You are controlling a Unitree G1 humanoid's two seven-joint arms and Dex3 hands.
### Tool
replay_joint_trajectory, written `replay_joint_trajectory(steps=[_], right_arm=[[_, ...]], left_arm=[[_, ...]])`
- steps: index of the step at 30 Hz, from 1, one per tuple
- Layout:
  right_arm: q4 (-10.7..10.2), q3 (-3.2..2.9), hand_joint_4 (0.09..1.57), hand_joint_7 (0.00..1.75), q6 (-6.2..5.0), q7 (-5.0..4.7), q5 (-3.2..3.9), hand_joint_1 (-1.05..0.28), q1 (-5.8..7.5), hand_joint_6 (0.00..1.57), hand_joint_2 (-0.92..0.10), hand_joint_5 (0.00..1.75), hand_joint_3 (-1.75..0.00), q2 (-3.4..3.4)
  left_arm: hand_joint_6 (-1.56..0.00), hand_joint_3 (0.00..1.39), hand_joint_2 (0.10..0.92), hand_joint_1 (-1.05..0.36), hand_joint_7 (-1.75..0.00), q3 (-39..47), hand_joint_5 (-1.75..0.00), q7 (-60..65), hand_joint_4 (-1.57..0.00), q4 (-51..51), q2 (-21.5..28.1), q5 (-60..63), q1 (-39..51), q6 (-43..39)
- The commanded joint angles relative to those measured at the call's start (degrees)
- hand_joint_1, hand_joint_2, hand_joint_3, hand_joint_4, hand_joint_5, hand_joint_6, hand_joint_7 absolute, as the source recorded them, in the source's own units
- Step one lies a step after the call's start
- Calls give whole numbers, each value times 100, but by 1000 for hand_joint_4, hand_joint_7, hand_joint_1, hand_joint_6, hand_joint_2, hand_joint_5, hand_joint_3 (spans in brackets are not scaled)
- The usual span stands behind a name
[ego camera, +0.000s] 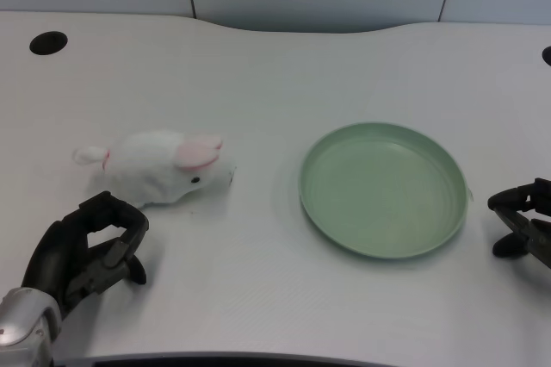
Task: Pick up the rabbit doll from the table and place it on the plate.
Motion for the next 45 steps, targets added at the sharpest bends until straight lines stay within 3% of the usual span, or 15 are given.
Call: replay_joint_trajectory(steps=[1, 5, 8, 11, 15, 21, 24, 27, 30, 34, 36, 37, 40, 42, 45], right_arm=[[-4, -14, 938, 906, 107, -15, 25, -788, 63, 789, -921, 1000, -77, -45], [53, -9, 942, 911, 57, -12, 8, -779, 51, 795, -921, 1004, -81, -59], [11, 0, 941, 911, 93, -27, -4, -790, 60, 797, -921, 1004, -80, -58], [9, -37, 941, 911, 68, 50, 68, -786, 67, 806, -921, 1001, -76, -37], [-16, -15, 941, 903, 56, 13, 28, -781, 79, 804, -921, 1000, -81, -40], [-115, 14, 936, 903, 148, -65, -13, -796, 107, 801, -921, 1006, -73, -14], [-79, 4, 932, 903, 81, -22, 16, -795, 123, 806, -920, 1002, -70, 0], [-106, 58, 935, 900, 70, -92, -68, -792, 137, 800, -921, 1004, -80, -17], [-114, 55, 936, 896, 108, -110, -61, -782, 127, 788, -921, 1008, -85, -4], [-130, 42, 938, 896, 167, -111, -26, -763, 114, 791, -921, 1007, -79, 20], [-162, 40, 923, 895, 177, -94, -8, -760, 129, 789, -921, 1000, -76, 33], [-180, 42, 919, 896, 184, -91, -3, -760, 139, 788, -921, 1000, -76, 39], [-207, 53, 918, 901, 158, -109, -7, -760, 170, 790, -921, 1001, -79, 55], [-205, 52, 920, 903, 113, -81, 5, -757, 189, 793, -921, 1001, -80, 61], [-197, 69, 924, 904, 72, -104, -22, -754, 204, 797, -921, 998, -85, 61]], left_arm=[[-378, 531, 921, -443, -1746, 16, -1746, -64, -613, 57, 51, -9, 103, 93], [-380, 526, 921, -445, -1746, 8, -1746, -37, -608, 86, 56, 23, 90, 76], [-392, 526, 921, -443, -1746, 16, -1746, -58, -629, 115, 52, 13, 83, 39], [-394, 528, 921, -440, -1746, 30, -1746, -76, -641, 89, 46, -18, 91, 70], [-394, 521, 921, -439, -1746, 59, -1746, -82, -644, 111, 34, -42, 88, 55], [-397, 506, 921, -431, -1746, -10, -1746, -25, -642, 210, 71, 139, 101, -338], [-366, 490, 921, -443, -1746, -166, -1746, 144, -602, 52, 73, 484, 223, -1240], [-368, 481, 921, -428, -1746, -290, -1746, 454, -613, -181, 125, 900, 290, -1949], [-356, 470, 921, -393, -1746, -463, -1746, 899, -618, -88, 472, 1659, 43, -2973], [-417, 407, 921, -444, -1438, -632, -1746, 1231, -472, -86, 889, 2326, -323, -3209], [-533, 250, 921, -450, -1001, -812, -1391, 1664, -517, -195, 1181, 3026, -546, -3165], [-612, 145, 921, -456, -745, -946, -1071, 1976, -582, -270, 1339, 3498, -651, -3106], [-673, 44, 920, -491, -221, -1388, -507, 2755, -637, -309, 1693, 4655, -998, -2936], [-591, 16, 920, -553, -50, -1654, -274, 2994, -572, -217, 1851, 5091, -1234, -2831], [-458, 4, 897, -645, -5, -1959, -136, 2942, -437, -108, 1996, 5371, -1550, -2648]])
